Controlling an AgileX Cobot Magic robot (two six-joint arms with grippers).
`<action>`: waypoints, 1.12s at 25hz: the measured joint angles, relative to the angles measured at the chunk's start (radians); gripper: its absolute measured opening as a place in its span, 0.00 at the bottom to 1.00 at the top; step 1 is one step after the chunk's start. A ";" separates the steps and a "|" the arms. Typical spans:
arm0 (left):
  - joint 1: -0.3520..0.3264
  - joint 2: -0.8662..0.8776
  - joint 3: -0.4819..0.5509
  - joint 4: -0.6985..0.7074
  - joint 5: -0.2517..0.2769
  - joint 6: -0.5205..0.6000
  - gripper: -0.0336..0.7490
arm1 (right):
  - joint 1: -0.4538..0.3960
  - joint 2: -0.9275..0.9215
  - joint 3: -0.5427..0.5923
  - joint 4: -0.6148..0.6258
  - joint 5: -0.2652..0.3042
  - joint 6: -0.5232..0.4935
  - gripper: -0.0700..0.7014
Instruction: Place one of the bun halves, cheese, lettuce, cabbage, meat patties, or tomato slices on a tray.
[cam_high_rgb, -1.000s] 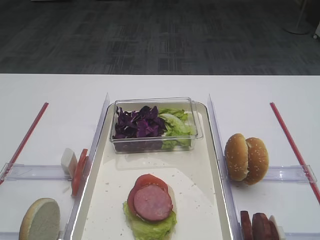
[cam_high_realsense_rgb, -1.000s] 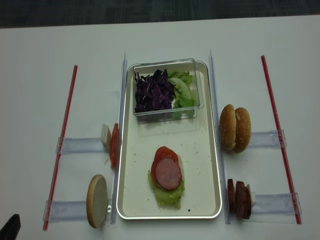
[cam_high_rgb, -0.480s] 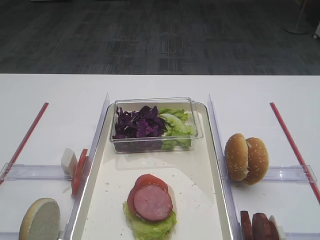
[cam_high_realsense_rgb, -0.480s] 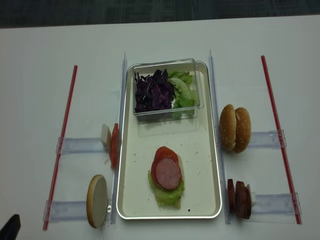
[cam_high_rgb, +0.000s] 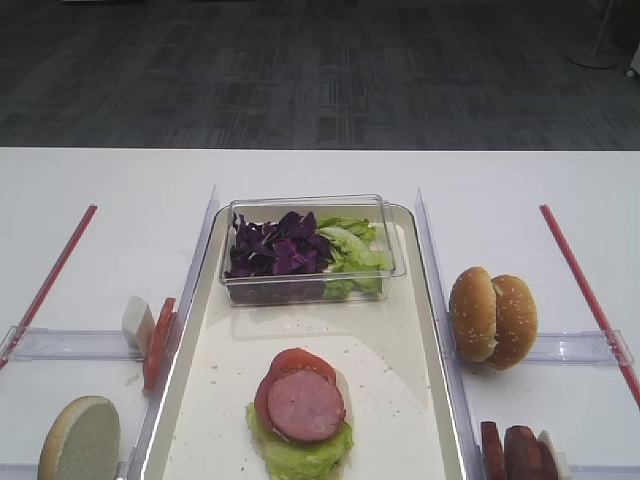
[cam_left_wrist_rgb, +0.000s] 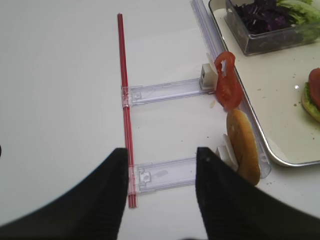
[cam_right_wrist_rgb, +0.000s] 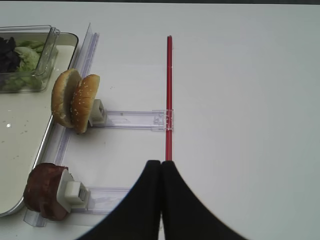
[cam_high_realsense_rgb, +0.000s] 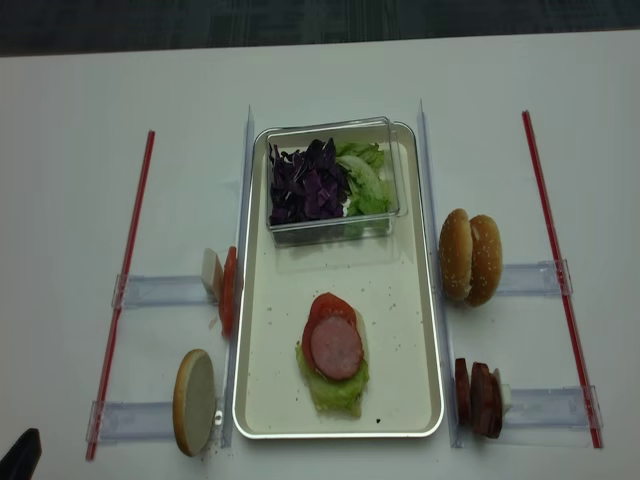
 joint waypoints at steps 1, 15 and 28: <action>0.000 0.000 0.000 0.000 0.000 0.000 0.42 | 0.000 0.000 0.000 0.000 0.000 0.000 0.14; 0.000 0.000 0.000 0.000 0.000 0.000 0.42 | 0.000 0.000 0.000 0.000 0.000 0.000 0.14; 0.000 0.000 0.000 0.000 0.000 0.000 0.42 | 0.000 0.000 0.000 0.000 0.000 0.000 0.14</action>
